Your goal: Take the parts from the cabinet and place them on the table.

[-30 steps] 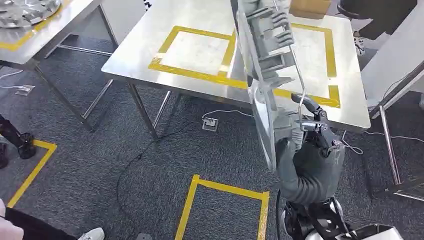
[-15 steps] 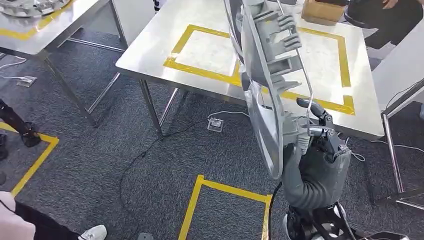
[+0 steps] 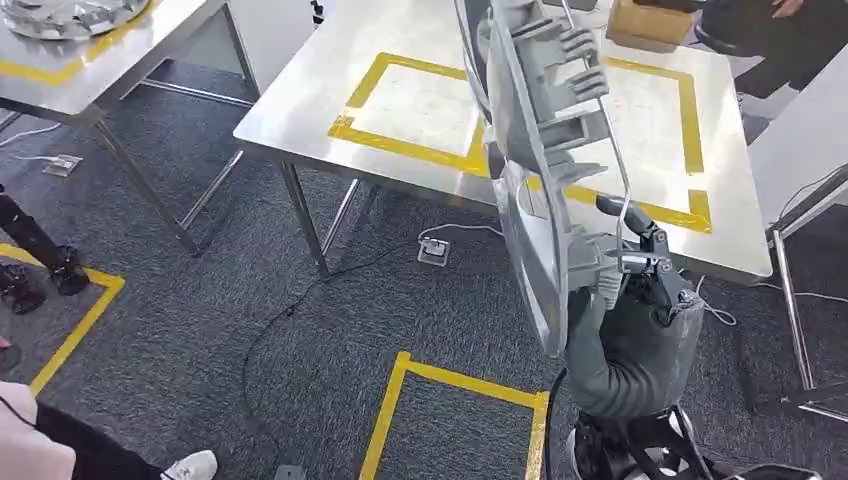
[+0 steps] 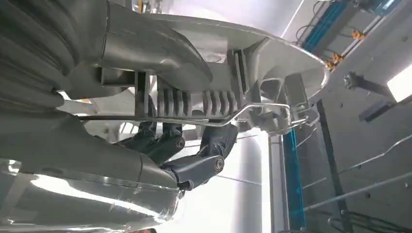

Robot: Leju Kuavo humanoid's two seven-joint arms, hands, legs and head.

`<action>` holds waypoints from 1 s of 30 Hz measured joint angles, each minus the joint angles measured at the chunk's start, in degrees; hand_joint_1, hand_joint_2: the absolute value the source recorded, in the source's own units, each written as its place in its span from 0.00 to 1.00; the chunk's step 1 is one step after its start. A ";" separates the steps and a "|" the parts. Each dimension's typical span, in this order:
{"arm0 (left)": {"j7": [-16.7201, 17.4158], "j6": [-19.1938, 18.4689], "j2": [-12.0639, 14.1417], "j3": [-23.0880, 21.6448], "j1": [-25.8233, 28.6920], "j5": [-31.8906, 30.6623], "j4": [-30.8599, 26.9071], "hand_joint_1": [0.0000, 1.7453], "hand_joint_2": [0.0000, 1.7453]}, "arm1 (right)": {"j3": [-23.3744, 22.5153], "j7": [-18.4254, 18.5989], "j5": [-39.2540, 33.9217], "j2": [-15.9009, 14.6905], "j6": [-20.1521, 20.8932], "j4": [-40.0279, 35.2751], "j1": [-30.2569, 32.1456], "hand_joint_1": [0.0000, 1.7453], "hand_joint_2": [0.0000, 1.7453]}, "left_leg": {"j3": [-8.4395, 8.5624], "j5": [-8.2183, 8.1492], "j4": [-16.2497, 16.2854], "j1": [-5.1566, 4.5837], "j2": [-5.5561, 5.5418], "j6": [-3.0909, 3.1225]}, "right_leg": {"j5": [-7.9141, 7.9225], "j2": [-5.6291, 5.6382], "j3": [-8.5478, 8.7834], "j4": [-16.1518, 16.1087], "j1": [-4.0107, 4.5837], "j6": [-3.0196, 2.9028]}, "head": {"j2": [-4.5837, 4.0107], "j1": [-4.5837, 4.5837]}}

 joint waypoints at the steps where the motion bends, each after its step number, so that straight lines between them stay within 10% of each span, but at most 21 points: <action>1: 0.00 0.00 0.00 0.00 0.02 -0.02 0.00 0.00 1.00 | 0.00 0.00 -0.11 0.00 0.15 0.00 0.00 1.00 1.00 | 0.06 -0.12 0.03 -0.09 0.06 -0.06 | -0.82 0.08 -2.15 3.50 0.00 0.01 | 0.00 -0.05; 3: 0.00 0.00 0.00 0.00 0.04 0.00 0.00 0.00 1.00 | 0.02 0.00 -0.48 -0.02 0.35 0.00 0.04 1.00 1.00 | 0.53 -0.48 0.05 -0.12 0.24 -0.44 | 2.32 0.05 -2.47 2.13 -0.02 -0.23 | 0.00 0.07; 5: 0.00 0.00 -0.07 0.00 0.04 -0.02 -0.02 0.00 1.00 | 0.02 0.00 -0.52 -0.02 0.46 0.00 0.03 1.00 1.00 | 1.56 -1.17 0.10 -0.08 0.78 -1.03 | 9.02 -1.16 1.28 -7.63 -0.01 -0.64 | 0.00 0.28; 7: 0.00 0.00 0.00 0.00 0.07 -0.02 0.00 0.00 1.00 | 0.04 0.02 -0.55 -0.02 0.48 0.07 -0.20 1.00 1.00 | 2.00 -1.81 0.35 -0.70 1.68 -1.88 | 9.28 -4.06 2.95 -11.69 1.00 -1.22 | 0.00 0.50; 11: 0.00 0.04 0.11 0.00 0.21 -0.02 0.00 0.00 1.00 | 0.04 0.02 -0.57 -0.02 0.50 -0.02 -0.23 1.00 1.00 | 2.70 -2.52 -0.13 -0.63 5.01 -3.17 | 9.17 -1.04 2.59 -12.06 0.92 -2.94 | 0.00 -0.44; 13: -0.02 0.04 0.09 0.00 -0.04 -0.02 -0.02 0.00 1.00 | -0.07 0.04 -0.59 0.00 0.46 -0.02 -0.19 1.00 1.00 | 1.12 -5.23 3.55 -0.15 -0.43 -3.59 | 9.33 -0.14 2.72 -12.36 0.56 -3.53 | 0.00 -1.09; 16: 0.00 0.07 0.13 0.00 0.12 -0.02 0.00 0.00 1.00 | -0.04 0.02 -0.57 0.00 0.46 -0.02 -0.16 1.00 1.00 | -5.90 -10.14 16.45 -0.18 -1.06 -3.83 | 9.21 1.67 2.74 -12.33 0.68 -3.94 | 0.00 -2.32; 18: 0.00 0.09 0.20 0.00 0.18 -0.02 0.00 0.00 1.00 | -0.02 0.02 -0.59 -0.02 0.46 0.02 -0.09 1.00 1.00 | -6.88 -7.53 15.91 -0.13 -1.02 -3.74 | 9.08 3.03 2.85 -12.27 0.68 -3.92 | 0.00 -2.80; 20: 0.00 0.09 0.22 0.00 0.14 -0.02 0.00 0.00 1.00 | 0.02 0.02 -0.59 -0.02 0.48 0.00 -0.08 1.00 1.00 | -3.73 -1.59 7.87 0.11 -2.13 -3.62 | 8.73 4.45 3.17 -12.04 0.49 -3.46 | 0.00 -3.13; 22: 0.00 0.09 0.20 0.00 0.16 -0.02 -0.02 0.00 1.00 | 0.00 0.02 -0.57 -0.02 0.48 -0.02 -0.16 1.00 1.00 | -1.38 -0.19 2.36 1.08 -8.95 -3.53 | 8.23 5.70 2.79 -11.51 0.57 -2.66 | 0.00 -3.65; 26: 0.04 0.09 0.26 0.00 0.45 0.04 0.00 0.00 1.00 | -0.02 0.07 -0.59 -0.02 0.48 0.02 -0.29 1.00 1.00 | -0.90 -0.72 1.70 0.69 -5.60 -2.43 | 8.71 8.85 2.14 -11.85 -0.18 -1.25 | 0.00 -3.36; 30: 0.02 0.09 0.20 0.00 0.50 0.11 0.00 0.00 1.00 | 0.04 0.04 -0.57 -0.02 0.65 0.15 -0.82 1.00 1.00 | -0.04 -1.15 1.31 0.20 -1.58 -1.10 | 3.09 1.22 -3.05 -1.13 0.51 -0.69 | 0.00 -1.66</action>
